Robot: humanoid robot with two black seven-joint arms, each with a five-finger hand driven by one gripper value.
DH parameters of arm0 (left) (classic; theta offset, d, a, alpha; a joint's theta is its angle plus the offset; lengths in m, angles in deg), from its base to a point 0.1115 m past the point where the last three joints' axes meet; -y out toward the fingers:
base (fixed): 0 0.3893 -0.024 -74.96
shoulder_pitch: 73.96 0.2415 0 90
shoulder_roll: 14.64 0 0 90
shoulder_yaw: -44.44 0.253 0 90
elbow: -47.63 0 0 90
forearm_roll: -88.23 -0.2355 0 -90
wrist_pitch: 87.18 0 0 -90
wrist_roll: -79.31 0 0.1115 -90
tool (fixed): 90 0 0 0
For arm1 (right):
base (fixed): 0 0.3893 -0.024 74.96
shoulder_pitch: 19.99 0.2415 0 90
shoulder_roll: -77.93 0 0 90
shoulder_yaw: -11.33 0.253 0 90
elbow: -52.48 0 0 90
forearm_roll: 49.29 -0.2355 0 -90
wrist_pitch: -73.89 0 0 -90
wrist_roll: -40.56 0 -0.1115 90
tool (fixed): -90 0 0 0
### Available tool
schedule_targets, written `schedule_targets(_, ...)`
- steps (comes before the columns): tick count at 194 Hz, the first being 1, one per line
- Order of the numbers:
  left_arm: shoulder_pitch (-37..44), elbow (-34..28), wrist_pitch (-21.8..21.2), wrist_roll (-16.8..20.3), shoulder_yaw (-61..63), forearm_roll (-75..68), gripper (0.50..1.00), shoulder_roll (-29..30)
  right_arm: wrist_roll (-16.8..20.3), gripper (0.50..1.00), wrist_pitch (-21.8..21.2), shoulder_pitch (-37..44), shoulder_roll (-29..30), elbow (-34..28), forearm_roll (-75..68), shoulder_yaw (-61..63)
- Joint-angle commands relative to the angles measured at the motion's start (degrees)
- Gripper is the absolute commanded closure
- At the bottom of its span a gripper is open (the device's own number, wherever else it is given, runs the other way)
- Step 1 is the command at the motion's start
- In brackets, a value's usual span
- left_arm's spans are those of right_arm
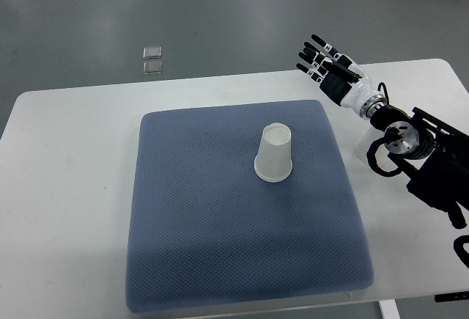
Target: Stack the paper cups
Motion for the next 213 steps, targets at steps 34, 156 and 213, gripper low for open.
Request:
schedule_targets(34,0.0,0.0,0.0,0.09,-0.02,0.01,0.5,0.0,0.0,0.574,-0.22,0.09,-0.18,-0.05,0.0,-0.27)
schedule_targets(156,-0.09,3.07,0.0,0.18,0.16,-0.07,0.5,0.0,3.87,0.574,-5.94,20.66,-23.56,-14.47,36.91,-31.64)
schedule_targets(213,-0.09,4.39,0.09,0.18,0.16,-0.07,0.5,0.0,5.18,0.574,-9.8,51.86,-30.24,-27.47,40.78,-75.33)
